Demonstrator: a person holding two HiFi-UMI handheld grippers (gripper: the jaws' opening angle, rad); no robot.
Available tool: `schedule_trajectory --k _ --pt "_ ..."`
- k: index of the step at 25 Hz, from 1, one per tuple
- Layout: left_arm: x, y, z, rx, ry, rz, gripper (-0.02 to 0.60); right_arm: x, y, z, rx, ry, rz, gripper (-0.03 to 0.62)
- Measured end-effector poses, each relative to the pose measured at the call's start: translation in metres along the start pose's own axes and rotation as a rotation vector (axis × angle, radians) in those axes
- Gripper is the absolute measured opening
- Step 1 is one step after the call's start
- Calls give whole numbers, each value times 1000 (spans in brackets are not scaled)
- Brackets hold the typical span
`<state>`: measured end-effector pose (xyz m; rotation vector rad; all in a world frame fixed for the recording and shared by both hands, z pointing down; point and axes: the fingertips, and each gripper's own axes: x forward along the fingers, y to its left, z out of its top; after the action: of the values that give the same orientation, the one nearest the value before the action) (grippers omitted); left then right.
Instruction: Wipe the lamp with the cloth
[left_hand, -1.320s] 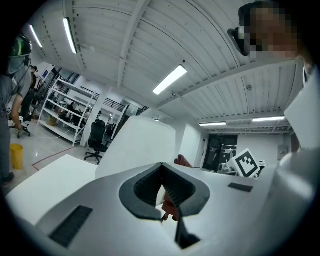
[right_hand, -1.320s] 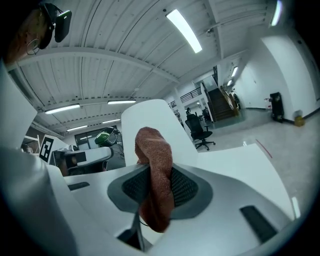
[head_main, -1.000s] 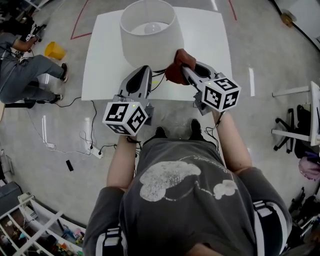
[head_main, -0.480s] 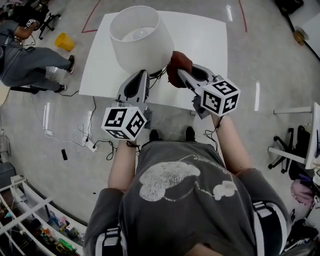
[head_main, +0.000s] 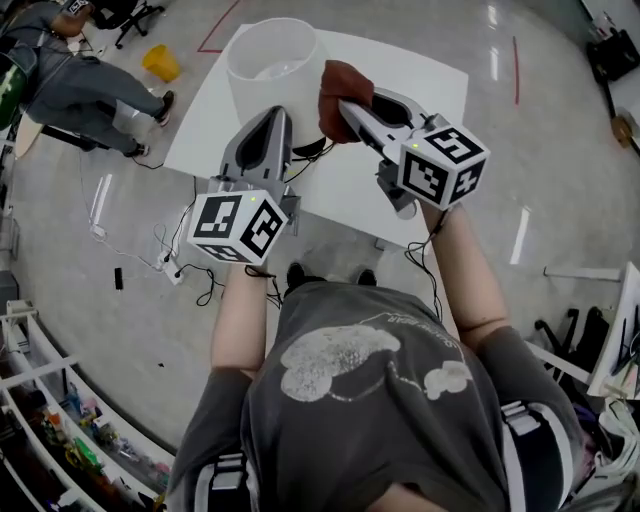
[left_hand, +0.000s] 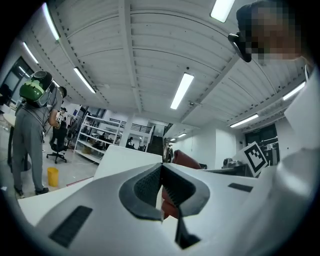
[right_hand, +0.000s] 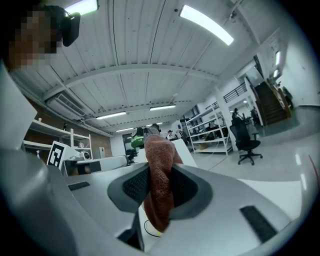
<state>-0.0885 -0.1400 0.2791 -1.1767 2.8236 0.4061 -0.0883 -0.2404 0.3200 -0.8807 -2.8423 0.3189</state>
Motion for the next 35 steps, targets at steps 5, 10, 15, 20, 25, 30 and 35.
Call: schedule_trajectory --k 5,10,15,20,25,30,35 --pt "6 -6 8 10 -9 20 8 17 8 19 -52 5 54 92" --pt "7 3 -8 -32 31 9 8 28 -3 5 -25 27 13 92" --pt "6 8 -23 -50 70 -13 8 22 -20 -20 32 72 -70 92" --pt "8 10 -44 -89 108 -43 8 17 -39 -51 68 128 -141 92" --pt "7 2 -62 -116 138 -57 8 7 -55 -78 98 181 -182 92" --pt "4 -4 -81 -113 162 -20 8 8 -62 -96 106 221 -161 92" --pt "4 -8 -95 -118 164 73 8 9 -73 -106 122 256 -89 92"
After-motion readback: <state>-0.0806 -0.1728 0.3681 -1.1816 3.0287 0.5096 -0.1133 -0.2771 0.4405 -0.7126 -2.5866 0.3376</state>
